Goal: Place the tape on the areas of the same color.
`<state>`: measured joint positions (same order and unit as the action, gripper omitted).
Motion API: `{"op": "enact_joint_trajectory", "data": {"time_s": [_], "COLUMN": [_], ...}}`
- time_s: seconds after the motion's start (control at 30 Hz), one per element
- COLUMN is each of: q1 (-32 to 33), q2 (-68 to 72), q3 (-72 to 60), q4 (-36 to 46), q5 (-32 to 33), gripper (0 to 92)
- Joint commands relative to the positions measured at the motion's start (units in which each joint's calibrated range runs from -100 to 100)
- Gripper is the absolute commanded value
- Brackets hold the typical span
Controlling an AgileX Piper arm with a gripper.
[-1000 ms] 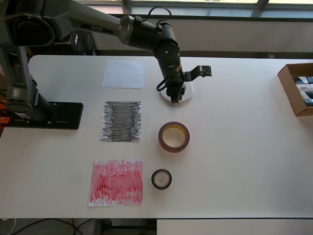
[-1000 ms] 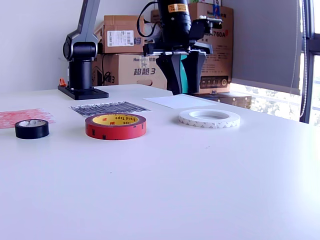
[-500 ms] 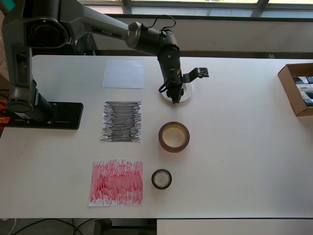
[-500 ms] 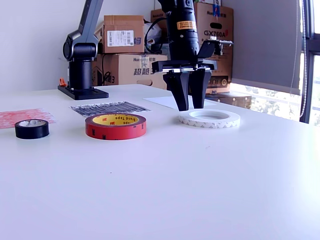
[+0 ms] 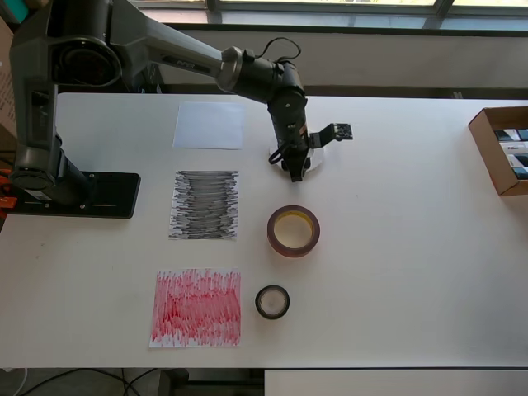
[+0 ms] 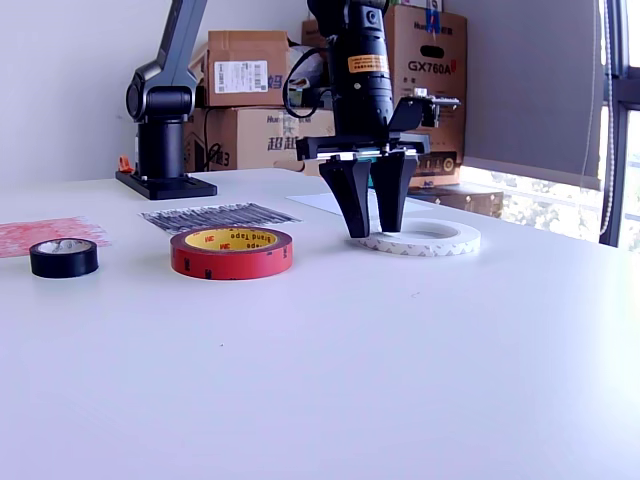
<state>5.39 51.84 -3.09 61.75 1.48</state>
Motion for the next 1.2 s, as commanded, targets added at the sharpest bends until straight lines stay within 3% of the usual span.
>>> {"op": "enact_joint_trajectory", "data": {"time_s": [0.0, 0.73, 0.83, 0.97, 1.17], "q1": [0.3, 0.62, 0.38, 0.22, -0.25], "q2": [0.08, 1.76, 1.76, 0.92, -2.54], "q3": [0.14, 0.05, -0.05, -0.32, 0.14], "q4": [-0.27, -0.27, -0.27, -0.27, -0.01], "q5": [0.08, 0.16, 0.16, 0.25, -2.78], "gripper": [47.9, 46.1, 34.3, 1.2, 0.0]}}
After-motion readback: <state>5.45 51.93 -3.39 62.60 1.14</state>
